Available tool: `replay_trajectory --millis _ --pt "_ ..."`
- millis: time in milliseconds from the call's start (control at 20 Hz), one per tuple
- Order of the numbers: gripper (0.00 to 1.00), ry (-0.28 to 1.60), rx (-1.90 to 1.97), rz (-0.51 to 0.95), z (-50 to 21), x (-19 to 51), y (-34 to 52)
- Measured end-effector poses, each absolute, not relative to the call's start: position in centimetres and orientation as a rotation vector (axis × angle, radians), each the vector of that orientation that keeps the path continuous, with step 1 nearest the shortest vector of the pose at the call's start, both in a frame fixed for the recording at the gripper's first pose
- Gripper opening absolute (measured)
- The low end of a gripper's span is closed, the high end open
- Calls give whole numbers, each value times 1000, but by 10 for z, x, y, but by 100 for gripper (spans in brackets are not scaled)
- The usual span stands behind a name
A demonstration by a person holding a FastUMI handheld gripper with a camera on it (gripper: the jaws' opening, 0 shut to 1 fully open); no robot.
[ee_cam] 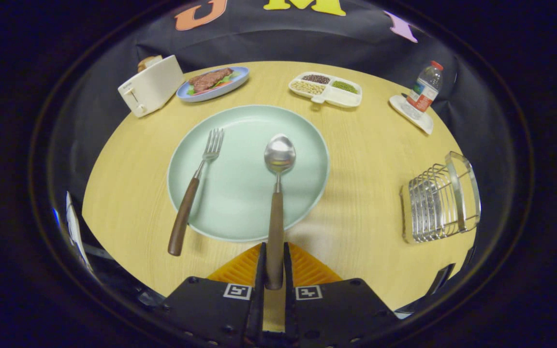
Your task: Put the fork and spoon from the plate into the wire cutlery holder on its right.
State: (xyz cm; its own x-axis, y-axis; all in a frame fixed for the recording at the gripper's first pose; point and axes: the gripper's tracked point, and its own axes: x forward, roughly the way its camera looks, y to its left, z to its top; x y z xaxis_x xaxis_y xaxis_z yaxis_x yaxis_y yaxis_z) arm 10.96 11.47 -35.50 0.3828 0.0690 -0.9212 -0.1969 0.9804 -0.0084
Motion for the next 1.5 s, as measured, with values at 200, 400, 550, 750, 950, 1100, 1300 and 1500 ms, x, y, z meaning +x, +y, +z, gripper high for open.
replay_trajectory --millis 200,400,550,750,950,1100,1300,1500 --pt "12 1154 -132 184 -353 113 119" --pt "8 1109 -135 201 -342 108 118" --pt "1 1075 -113 218 -327 106 118" --pt "1 1029 -95 232 -307 100 110" --pt "1 964 -48 243 -278 95 94" --pt "1 921 -8 237 -260 91 79" --pt "1 872 30 212 -239 86 49" --pt "1 827 55 151 -222 77 1"
